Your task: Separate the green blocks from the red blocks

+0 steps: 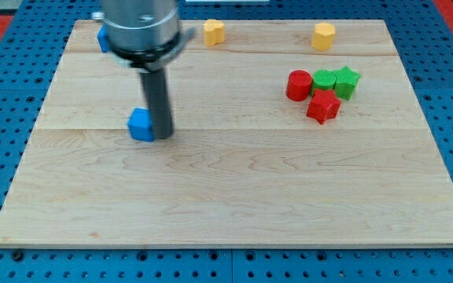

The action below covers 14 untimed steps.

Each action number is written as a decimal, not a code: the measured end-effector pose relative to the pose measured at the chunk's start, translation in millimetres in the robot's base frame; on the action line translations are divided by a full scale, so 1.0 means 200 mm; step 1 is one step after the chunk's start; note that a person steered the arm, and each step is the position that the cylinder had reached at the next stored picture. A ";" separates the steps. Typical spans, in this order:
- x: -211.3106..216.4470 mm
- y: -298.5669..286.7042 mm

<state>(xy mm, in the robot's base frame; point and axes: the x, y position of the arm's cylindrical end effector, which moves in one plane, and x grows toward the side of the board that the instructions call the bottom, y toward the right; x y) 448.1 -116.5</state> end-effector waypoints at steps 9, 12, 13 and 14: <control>0.23 0.08; 0.32 0.61; 0.09 0.74; -0.02 0.97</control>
<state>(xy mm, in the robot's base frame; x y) 444.9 77.5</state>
